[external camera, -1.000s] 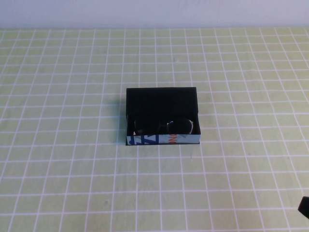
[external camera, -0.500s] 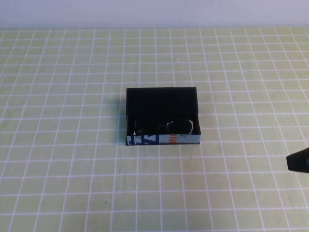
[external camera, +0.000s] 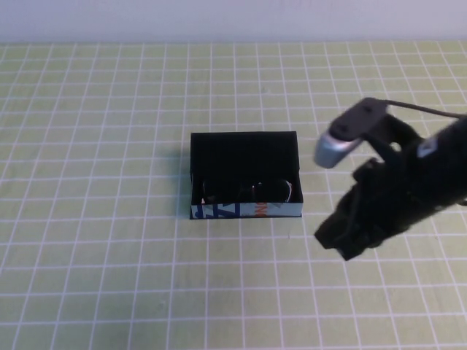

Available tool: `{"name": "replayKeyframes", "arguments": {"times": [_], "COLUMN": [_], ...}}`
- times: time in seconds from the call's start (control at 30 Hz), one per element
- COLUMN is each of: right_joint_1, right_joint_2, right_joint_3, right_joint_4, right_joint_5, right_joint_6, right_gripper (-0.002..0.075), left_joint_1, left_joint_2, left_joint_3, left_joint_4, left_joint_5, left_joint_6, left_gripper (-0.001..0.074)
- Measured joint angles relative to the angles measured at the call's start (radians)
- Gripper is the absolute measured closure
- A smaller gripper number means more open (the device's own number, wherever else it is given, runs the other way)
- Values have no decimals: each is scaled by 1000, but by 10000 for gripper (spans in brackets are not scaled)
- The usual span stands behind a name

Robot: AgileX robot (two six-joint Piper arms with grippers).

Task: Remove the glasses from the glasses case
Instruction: Pick up the glasses from the glasses case

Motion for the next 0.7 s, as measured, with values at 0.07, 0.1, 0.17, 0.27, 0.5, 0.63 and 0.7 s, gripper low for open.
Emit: {"name": "replayKeyframes", "arguments": {"times": [0.07,0.1,0.17,0.27,0.5,0.63,0.7], "right_joint_1": [61,81,122,156,176,176,176], "right_joint_2": [82,115,200,319,515,601,629], "right_joint_3": [-92,-142,-244,-384,-634,-720,-748], "right_joint_4": [-34,-48,-76,-116,-254,-295,-307], "right_joint_5": [17,32,81,146,215,218,218], "right_joint_6": [-37,-50,-87,-165,-290,-333,-348], "right_gripper": [743,743,743,743,701,585,515], "left_joint_1": [0,0,0,0,0,0,0], "left_joint_2": [0,0,0,0,0,0,0], "left_joint_3": [0,0,0,0,0,0,0], "left_joint_4": [0,0,0,0,0,0,0], "left_joint_5": [0,0,0,0,0,0,0], "left_joint_6": [0,0,0,0,0,0,0], "left_gripper": [739,739,739,739,739,739,739]}}
